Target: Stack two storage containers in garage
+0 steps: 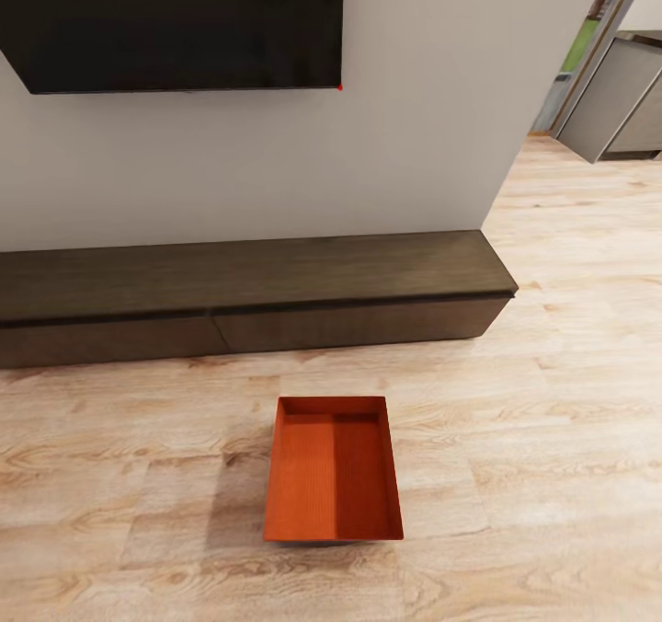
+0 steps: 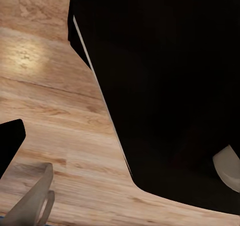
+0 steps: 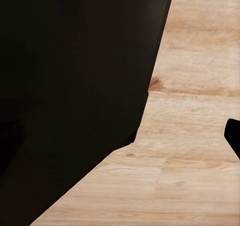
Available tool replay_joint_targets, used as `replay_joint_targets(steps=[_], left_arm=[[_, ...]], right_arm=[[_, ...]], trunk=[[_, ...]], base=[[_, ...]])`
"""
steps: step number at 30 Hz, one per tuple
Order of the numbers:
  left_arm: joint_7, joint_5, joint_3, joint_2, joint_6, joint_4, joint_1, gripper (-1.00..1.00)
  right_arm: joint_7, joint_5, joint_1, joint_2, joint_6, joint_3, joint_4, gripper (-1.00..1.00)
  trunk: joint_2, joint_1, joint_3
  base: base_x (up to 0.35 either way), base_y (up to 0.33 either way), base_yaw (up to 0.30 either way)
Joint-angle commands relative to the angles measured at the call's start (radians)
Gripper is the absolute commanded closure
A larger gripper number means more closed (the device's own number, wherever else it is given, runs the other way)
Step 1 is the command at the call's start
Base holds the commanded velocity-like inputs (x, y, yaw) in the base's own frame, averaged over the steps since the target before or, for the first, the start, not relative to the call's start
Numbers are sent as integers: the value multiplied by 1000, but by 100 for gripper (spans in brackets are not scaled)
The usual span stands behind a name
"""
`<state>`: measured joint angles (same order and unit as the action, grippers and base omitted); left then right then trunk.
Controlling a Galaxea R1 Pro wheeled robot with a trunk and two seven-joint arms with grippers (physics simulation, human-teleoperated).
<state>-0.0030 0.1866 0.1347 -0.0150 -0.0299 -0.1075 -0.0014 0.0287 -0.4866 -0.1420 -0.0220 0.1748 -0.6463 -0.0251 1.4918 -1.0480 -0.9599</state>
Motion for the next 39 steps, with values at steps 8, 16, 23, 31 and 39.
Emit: replay_joint_targets(steps=[8, 16, 23, 31, 39], left_arm=[[7, -2, 1, 1, 1, -50, 0, -100], [107, -2, 3, 168, 289, -298, -158, -100], [173, -6, 2, 149, 337, -304, -326, -100], [182, -18, -5, 26, 357, -289, -569, -100], [183, -170, -22, -123, 262, -310, -654, -100]], right_arm=[[15, -10, -1, -8, -2, -7, 2, -100], [178, -21, -204, -47, -107, 3, 124, -100], [301, -28, -370, -33, -119, 76, 162, -100], [332, -34, -570, 17, -124, 101, 164, -100], [324, -28, -592, 98, -99, 100, 165, -100]], trunk=[[0, 0, 0], [0, 0, 0], [0, 0, 0], [0, 0, 0], [0, 0, 0]], base=[[0, 0, 0], [0, 0, 0], [0, 0, 0], [0, 0, 0], [0, 0, 0]])
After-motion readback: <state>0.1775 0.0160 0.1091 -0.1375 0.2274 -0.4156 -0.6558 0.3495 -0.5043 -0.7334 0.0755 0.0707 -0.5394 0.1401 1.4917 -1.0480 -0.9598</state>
